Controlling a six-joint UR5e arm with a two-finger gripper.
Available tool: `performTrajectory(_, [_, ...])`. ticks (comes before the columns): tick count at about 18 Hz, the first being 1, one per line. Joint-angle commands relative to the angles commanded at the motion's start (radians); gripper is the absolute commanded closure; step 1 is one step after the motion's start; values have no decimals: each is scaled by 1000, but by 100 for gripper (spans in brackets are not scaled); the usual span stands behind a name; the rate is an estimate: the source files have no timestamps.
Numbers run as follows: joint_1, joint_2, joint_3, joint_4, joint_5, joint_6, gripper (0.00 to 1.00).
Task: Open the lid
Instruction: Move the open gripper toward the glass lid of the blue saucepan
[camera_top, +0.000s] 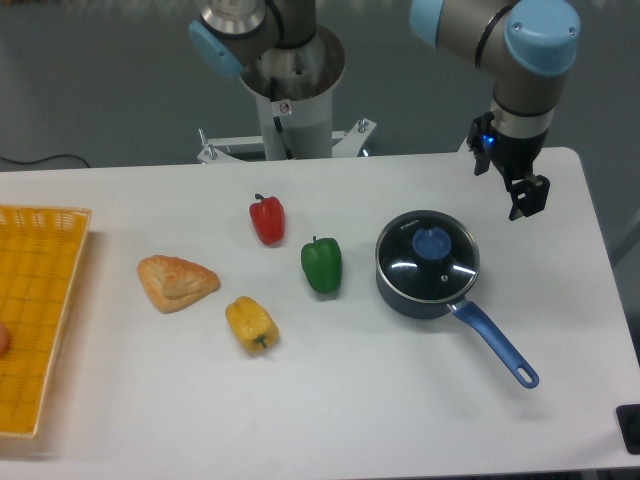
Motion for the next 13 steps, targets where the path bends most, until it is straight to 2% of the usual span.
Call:
performTrajectory(7, [-18,0,0,-3,31,-14,0])
performTrajectory(9, [-46,-6,0,2,57,-58,0])
performTrajectory(13, [-52,-11,-11,-3,55,-110,0])
